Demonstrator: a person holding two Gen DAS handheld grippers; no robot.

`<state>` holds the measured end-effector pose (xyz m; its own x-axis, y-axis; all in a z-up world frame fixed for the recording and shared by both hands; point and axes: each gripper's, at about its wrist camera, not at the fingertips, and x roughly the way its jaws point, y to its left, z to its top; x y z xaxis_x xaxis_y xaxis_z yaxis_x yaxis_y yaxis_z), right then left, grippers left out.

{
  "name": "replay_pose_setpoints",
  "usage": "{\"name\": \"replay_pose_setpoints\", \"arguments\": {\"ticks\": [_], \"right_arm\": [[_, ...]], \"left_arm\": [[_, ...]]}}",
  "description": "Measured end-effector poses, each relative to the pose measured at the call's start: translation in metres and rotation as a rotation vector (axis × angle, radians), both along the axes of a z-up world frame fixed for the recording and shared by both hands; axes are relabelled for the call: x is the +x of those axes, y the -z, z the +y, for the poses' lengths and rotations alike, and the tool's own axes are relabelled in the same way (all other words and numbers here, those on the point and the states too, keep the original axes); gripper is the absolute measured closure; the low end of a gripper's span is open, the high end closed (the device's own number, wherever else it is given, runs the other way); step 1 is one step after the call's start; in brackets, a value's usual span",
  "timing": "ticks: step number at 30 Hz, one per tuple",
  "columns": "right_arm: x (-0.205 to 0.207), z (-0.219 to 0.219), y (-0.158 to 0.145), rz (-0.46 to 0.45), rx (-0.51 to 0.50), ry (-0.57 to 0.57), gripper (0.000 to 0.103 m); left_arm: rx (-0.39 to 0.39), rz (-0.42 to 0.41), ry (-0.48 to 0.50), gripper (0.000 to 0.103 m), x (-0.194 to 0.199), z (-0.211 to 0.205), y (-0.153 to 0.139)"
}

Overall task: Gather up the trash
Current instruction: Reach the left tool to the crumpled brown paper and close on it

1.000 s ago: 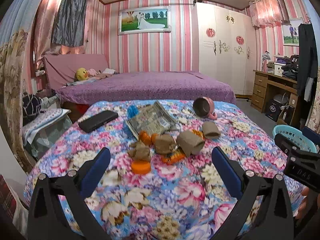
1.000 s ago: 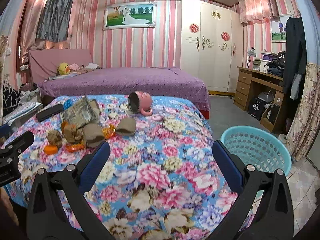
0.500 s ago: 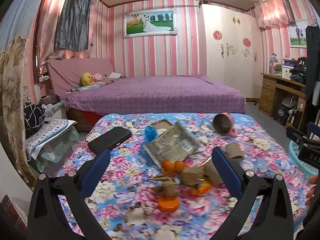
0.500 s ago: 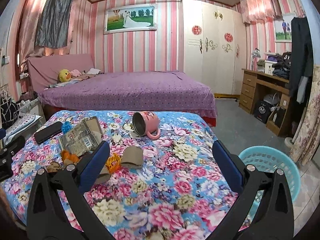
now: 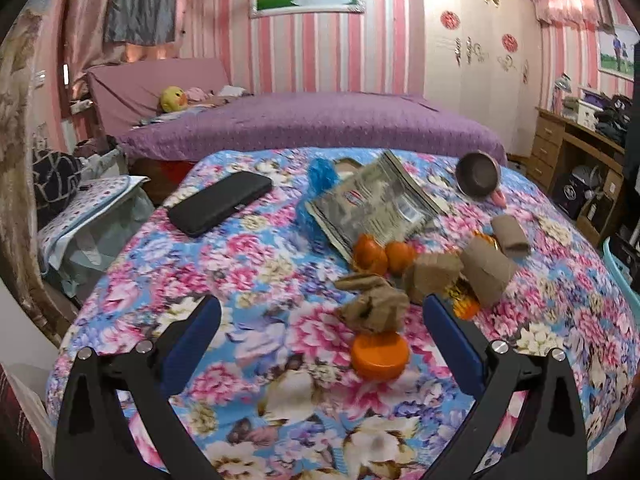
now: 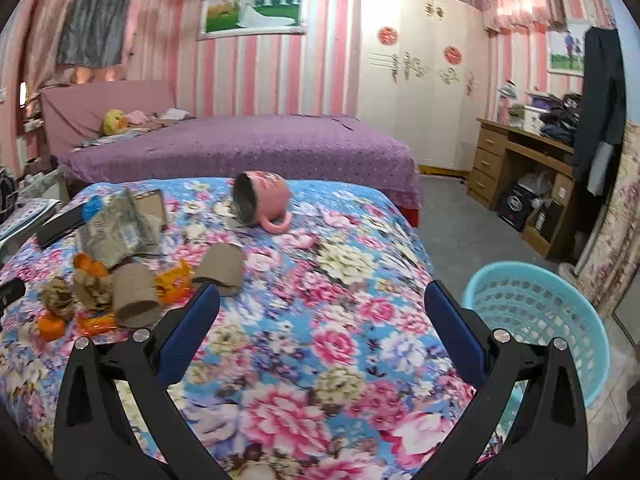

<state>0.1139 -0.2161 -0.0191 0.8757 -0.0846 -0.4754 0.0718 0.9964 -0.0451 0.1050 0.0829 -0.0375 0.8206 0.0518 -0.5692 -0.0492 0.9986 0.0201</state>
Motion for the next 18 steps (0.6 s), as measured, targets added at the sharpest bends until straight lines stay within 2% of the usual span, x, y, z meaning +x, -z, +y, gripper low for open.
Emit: {"name": "replay_pose_setpoints", "arguments": {"ticks": [6,12,15,17,18], "right_arm": [[0.002,-0.008,0.004,-0.004,-0.009,0.095,0.004],[0.007,-0.002,0.012,0.028,-0.002,0.066,0.004],[0.01,0.004,0.018,0.061,0.001,0.038,0.004],[0.01,0.01,0.02,0.064,-0.003,0.019,0.004],[0.009,0.014,0.02,0.06,-0.007,0.006,0.004]], "left_arm": [[-0.013,0.042,0.026,0.004,0.02,-0.012,0.012],[-0.04,0.107,0.065,0.006,0.037,-0.019,0.021],[-0.077,0.124,0.093,0.027,0.04,-0.018,0.024],[-0.107,0.162,0.111,0.054,0.044,-0.015,0.029],[-0.115,0.175,0.118,0.057,0.046,-0.015,0.031]]}}
